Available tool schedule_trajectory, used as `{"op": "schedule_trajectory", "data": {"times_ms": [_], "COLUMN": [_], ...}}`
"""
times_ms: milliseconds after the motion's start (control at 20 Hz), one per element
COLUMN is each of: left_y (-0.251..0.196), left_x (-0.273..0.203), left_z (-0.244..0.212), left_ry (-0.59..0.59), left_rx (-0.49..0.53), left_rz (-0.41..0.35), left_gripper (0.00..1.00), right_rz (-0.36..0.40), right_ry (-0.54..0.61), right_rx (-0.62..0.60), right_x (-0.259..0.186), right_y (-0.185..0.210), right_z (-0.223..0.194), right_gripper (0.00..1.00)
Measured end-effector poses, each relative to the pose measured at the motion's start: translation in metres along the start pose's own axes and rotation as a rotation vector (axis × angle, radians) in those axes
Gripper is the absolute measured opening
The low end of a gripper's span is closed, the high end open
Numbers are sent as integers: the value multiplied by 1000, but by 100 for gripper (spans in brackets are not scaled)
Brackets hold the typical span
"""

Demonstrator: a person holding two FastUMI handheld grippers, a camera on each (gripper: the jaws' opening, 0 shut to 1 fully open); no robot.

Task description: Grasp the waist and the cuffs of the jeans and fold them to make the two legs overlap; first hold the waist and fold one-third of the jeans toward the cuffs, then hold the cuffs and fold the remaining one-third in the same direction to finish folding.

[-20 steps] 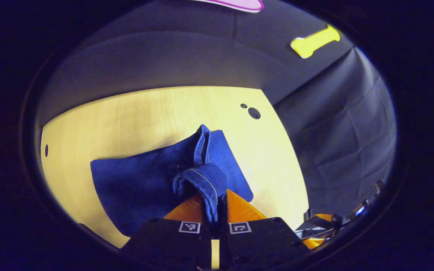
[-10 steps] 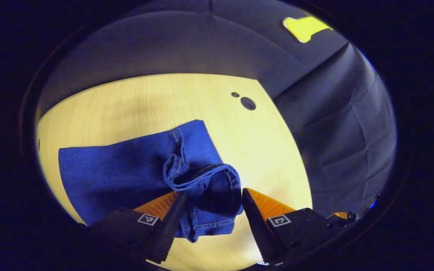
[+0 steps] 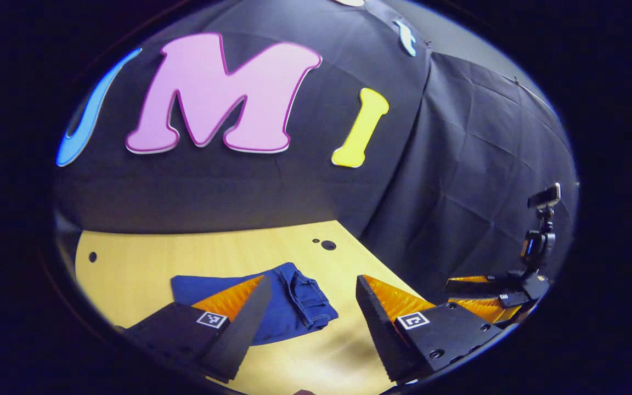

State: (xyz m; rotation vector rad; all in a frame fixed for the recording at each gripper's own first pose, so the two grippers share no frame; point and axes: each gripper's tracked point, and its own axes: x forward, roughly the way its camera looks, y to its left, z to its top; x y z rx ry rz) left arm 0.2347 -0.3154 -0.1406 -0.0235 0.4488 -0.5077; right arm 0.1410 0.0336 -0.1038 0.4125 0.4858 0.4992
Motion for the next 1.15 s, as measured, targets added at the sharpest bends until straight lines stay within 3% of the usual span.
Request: {"op": "schedule_trajectory", "data": {"times_ms": [250, 350, 550, 800, 1000, 1050, 1150], "left_y": [-7, -12, -16, -19, -23, -23, -27], "left_x": [-119, -162, -195, -242, -258, -257, -254], "left_z": [-14, -20, -23, 5, 19, 20, 27], "left_ry": [-171, -219, -291, -387, -425, -425, -449], "left_rx": [-54, -44, 46, 121, 121, 116, 114], "left_rz": [125, 176, 268, 391, 444, 450, 448], "left_gripper": [96, 96, 96, 98, 97, 94, 97], "right_rz": [62, 51, 10, -49, -97, -106, -116], "right_ry": [-69, -104, -202, -300, -366, -375, -395], "right_rx": [-69, -131, -203, -298, -323, -315, -302], "right_x": [-63, -88, -127, -152, -167, -167, -172], "right_y": [64, 77, 98, 106, 107, 104, 101], "right_z": [24, 35, 61, 81, 99, 100, 104], "right_gripper": [94, 95, 96, 96, 97, 94, 96]}}
